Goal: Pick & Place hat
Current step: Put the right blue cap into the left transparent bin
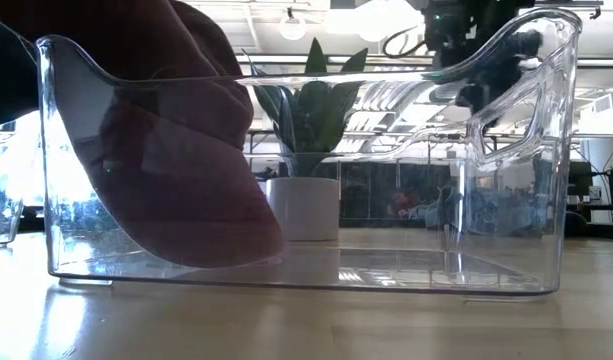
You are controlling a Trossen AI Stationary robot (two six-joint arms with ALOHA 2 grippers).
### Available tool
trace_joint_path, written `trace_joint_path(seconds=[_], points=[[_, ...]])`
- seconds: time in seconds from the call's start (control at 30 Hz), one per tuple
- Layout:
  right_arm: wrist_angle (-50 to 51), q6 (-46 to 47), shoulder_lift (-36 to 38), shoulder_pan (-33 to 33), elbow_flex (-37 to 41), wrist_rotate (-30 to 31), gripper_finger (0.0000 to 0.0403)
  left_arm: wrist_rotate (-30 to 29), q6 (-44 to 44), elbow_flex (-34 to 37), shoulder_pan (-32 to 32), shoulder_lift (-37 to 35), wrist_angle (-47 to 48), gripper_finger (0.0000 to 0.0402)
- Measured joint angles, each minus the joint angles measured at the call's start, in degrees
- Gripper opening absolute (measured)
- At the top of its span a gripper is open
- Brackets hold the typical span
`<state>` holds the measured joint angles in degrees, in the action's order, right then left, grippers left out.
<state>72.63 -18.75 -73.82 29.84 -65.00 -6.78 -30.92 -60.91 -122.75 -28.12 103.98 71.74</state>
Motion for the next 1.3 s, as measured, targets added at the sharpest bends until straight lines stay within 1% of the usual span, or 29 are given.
trace_joint_path(seconds=[0.07, 0.13, 0.17, 0.2, 0.3, 0.33, 0.37, 0.43, 0.53, 0.67, 0.77, 0.87, 0.93, 1.0, 1.13, 1.3], points=[[2.01, -2.86, 0.14, -3.88, 1.42, 3.28, 0.0234, -1.19, 1.39, -0.32, 0.0, 0.0, 1.49, 0.0098], [3.2, -4.06, 0.75, -7.84, 3.45, 8.5, 0.023, -1.87, 2.53, -0.32, 0.0, 0.0, 3.28, 0.0098], [3.44, -4.24, 1.16, -9.56, 4.72, 9.69, 0.0228, -2.13, 2.97, -0.32, 0.0, 0.0, 3.78, 0.0098], [3.43, -4.09, 1.42, -10.98, 6.08, 9.25, 0.0226, -2.21, 3.59, -0.32, 0.0, 0.0, 4.25, 0.0098], [1.05, -1.12, 1.9, -13.45, 10.49, 4.11, 0.0225, -2.23, 4.98, -0.32, 0.0, 0.0, 5.35, 0.0098], [-0.83, 0.01, 1.91, -14.16, 12.22, 4.07, 0.0226, -2.23, 5.87, -0.32, 0.0, 0.0, 5.25, 0.0098], [-2.78, 1.81, 1.88, -14.94, 13.96, 5.72, 0.0227, -2.22, 6.83, -0.32, 0.0, 0.0, 5.18, 0.0098], [-5.57, 4.09, 1.5, -16.43, 17.4, 12.63, 0.0231, -1.62, 7.94, -0.32, 0.0, 0.0, 5.2, 0.0098], [-7.97, 2.8, 1.39, -18.11, 21.93, 20.45, 0.0242, -1.31, 9.36, -0.29, 0.0, 0.0, 5.2, 0.0098], [-10.71, 2.03, 1.4, -19.62, 25.72, 25.58, 0.0266, -1.57, 12.95, -0.29, 0.43, 0.0, 5.15, 0.0098], [-13.38, 1.98, 1.4, -20.08, 28.52, 29.5, 0.0287, -0.37, 15.71, -0.29, 1.55, 0.0, 5.15, 0.0098], [-15.59, 0.83, 1.4, -20.49, 31.26, 37.6, 0.03, 2.16, 17.29, -0.29, 3.29, 0.0, 5.12, 0.0098], [-16.11, 0.69, 1.4, -20.53, 32.8, 41.61, 0.0302, 3.91, 17.36, -0.29, 4.58, 0.0, 4.97, 0.0098], [-17.75, 0.41, 1.4, -20.51, 34.48, 42.3, 0.0302, 4.92, 17.38, -0.29, 5.48, 0.0, 4.56, 0.0098], [-22.5, -5.29, 1.4, -20.53, 37.14, 39.69, 0.0302, 5.45, 18.68, -0.29, 6.9, 0.0, 4.51, 0.0098], [-29.76, -12.19, 1.4, -20.14, 38.87, 43.76, 0.0302, 8.19, 19.89, -0.29, 8.42, 0.0, 4.26, 0.0098]])
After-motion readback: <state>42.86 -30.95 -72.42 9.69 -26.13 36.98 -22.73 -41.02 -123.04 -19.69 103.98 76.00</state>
